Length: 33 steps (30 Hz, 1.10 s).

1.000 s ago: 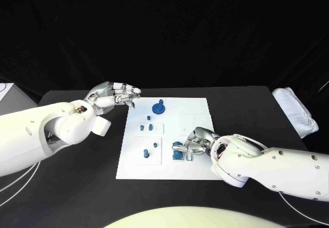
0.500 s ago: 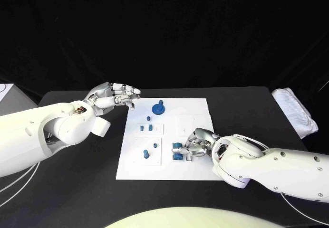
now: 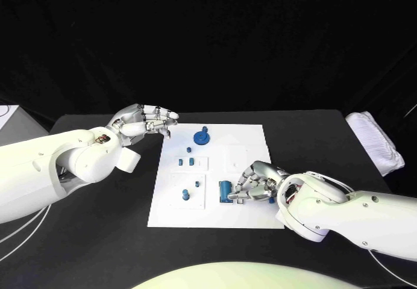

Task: Assemble the parts on the task board

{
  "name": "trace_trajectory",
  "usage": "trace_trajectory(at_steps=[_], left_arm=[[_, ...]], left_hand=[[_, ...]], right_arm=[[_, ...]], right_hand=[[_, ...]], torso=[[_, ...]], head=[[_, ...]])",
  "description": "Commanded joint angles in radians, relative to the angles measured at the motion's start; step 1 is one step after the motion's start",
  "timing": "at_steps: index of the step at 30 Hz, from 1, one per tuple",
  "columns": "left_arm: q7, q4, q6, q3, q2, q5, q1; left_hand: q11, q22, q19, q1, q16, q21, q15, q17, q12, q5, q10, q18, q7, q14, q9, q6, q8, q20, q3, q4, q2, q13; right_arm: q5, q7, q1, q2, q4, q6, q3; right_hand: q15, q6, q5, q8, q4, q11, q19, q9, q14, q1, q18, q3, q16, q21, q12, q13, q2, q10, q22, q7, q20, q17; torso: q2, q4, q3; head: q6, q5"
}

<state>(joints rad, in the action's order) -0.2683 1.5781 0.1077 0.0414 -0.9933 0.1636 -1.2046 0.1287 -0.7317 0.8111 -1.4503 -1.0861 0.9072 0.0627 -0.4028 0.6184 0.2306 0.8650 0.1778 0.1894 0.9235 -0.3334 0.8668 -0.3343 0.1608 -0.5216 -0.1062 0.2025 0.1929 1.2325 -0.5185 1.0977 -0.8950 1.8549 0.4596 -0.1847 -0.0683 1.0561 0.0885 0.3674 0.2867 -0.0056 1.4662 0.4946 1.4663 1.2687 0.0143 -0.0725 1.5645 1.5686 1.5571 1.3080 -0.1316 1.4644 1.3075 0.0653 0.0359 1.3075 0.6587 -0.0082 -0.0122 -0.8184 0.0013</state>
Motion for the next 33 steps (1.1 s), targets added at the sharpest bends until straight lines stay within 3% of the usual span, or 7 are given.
trace_trajectory(at_steps=[1, 12, 21, 23, 24, 33], left_arm=[[-0.004, 0.001, -0.015, -0.001, 0.002, -0.004, 0.0], [-0.002, -0.001, -0.016, 0.0, 0.004, -0.004, 0.0], [-0.002, 0.0, -0.016, 0.0, 0.003, -0.004, 0.0], [-0.002, 0.0, -0.016, 0.0, 0.003, -0.004, 0.0], [-0.002, 0.0, -0.016, 0.0, 0.003, -0.004, 0.0], [-0.002, -0.002, -0.017, 0.0, 0.004, -0.004, 0.0]], left_hand=[[-0.001, 0.001, 0.005, 0.006, 0.003, -0.007, 0.0, -0.001, 0.003, 0.002, -0.007, 0.005, -0.003, 0.006, 0.001, -0.004, -0.006, 0.001, 0.004, -0.002, -0.007, -0.001], [-0.001, 0.002, 0.005, 0.007, 0.003, -0.008, 0.0, -0.001, 0.003, 0.002, -0.007, 0.005, -0.003, 0.006, 0.001, -0.004, -0.006, 0.002, 0.003, -0.004, -0.008, -0.002], [-0.001, 0.003, 0.006, 0.007, 0.003, -0.009, 0.0, -0.001, 0.003, 0.002, -0.007, 0.005, -0.003, 0.006, 0.002, -0.004, -0.006, 0.002, 0.003, -0.005, -0.01, -0.002], [-0.001, 0.003, 0.006, 0.007, 0.003, -0.009, 0.0, -0.001, 0.003, 0.002, -0.007, 0.005, -0.003, 0.006, 0.002, -0.004, -0.006, 0.002, 0.003, -0.005, -0.01, -0.002], [-0.001, 0.003, 0.006, 0.007, 0.003, -0.009, 0.0, -0.001, 0.003, 0.002, -0.007, 0.005, -0.003, 0.006, 0.002, -0.004, -0.006, 0.002, 0.003, -0.005, -0.01, -0.002], [-0.001, 0.003, 0.006, 0.007, 0.003, -0.009, 0.0, -0.001, 0.003, 0.002, -0.007, 0.005, -0.003, 0.006, 0.002, -0.004, -0.006, 0.002, 0.003, -0.006, -0.011, -0.003]], right_arm=[[0.008, 0.058, -0.003, -0.003, 0.004, -0.006, 0.0], [0.03, 0.035, -0.012, 0.008, -0.009, -0.03, 0.0], [0.092, -0.03, -0.017, 0.027, -0.022, 0.016, 0.0], [0.102, -0.043, -0.017, 0.028, -0.025, 0.029, 0.0], [0.105, -0.046, -0.017, 0.029, -0.026, 0.033, 0.0], [0.092, -0.036, -0.017, 0.029, -0.029, 0.019, 0.0]], right_hand=[[-0.004, -0.003, -0.001, 0.004, 0.001, -0.003, 0.105, -0.002, 0.104, 0.013, -0.014, 0.008, 0.006, 0.002, -0.001, 0.254, -0.003, 0.099, 0.263, 0.0, -0.004, 0.262], [-0.005, -0.001, 0.0, 0.005, 0.002, -0.004, 0.105, -0.003, 0.104, 0.024, -0.014, 0.018, 0.006, 0.002, 0.0, 0.255, -0.004, 0.1, 0.263, -0.001, -0.004, 0.263], [-0.005, 0.001, 0.001, 0.004, 0.003, -0.004, 0.105, -0.009, 0.104, 0.045, -0.014, 0.052, 0.006, 0.002, 0.0, 0.255, 0.001, 0.1, 0.263, -0.001, -0.004, 0.263], [-0.005, 0.004, -0.001, 0.004, 0.006, -0.004, 0.105, -0.011, 0.104, 0.028, -0.014, 0.063, 0.006, 0.002, 0.001, 0.255, 0.008, 0.1, 0.263, -0.001, -0.004, 0.263], [-0.005, 0.006, -0.003, 0.004, 0.007, -0.004, 0.105, -0.014, 0.104, -0.019, -0.014, 0.066, 0.006, 0.002, 0.001, 0.255, 0.026, 0.1, 0.263, -0.001, -0.004, 0.263], [-0.006, 0.007, -0.003, 0.004, 0.005, -0.005, 0.105, -0.015, 0.104, -0.03, -0.014, 0.067, 0.006, 0.002, 0.001, 0.256, 0.023, 0.1, 0.263, -0.002, -0.005, 0.263]], torso=[[0.0, 0.0003, -0.0004], [0.001, 0.0013, -0.0008], [0.001, 0.0015, -0.0001], [0.001, 0.0008, -0.0003], [0.001, 0.0008, -0.0002], [0.0, -0.0001, -0.0002]], head=[[0.0, 0.0], [-0.001, 0.002], [-0.003, 0.005], [-0.002, 0.006], [-0.002, 0.006], [-0.003, 0.006]])
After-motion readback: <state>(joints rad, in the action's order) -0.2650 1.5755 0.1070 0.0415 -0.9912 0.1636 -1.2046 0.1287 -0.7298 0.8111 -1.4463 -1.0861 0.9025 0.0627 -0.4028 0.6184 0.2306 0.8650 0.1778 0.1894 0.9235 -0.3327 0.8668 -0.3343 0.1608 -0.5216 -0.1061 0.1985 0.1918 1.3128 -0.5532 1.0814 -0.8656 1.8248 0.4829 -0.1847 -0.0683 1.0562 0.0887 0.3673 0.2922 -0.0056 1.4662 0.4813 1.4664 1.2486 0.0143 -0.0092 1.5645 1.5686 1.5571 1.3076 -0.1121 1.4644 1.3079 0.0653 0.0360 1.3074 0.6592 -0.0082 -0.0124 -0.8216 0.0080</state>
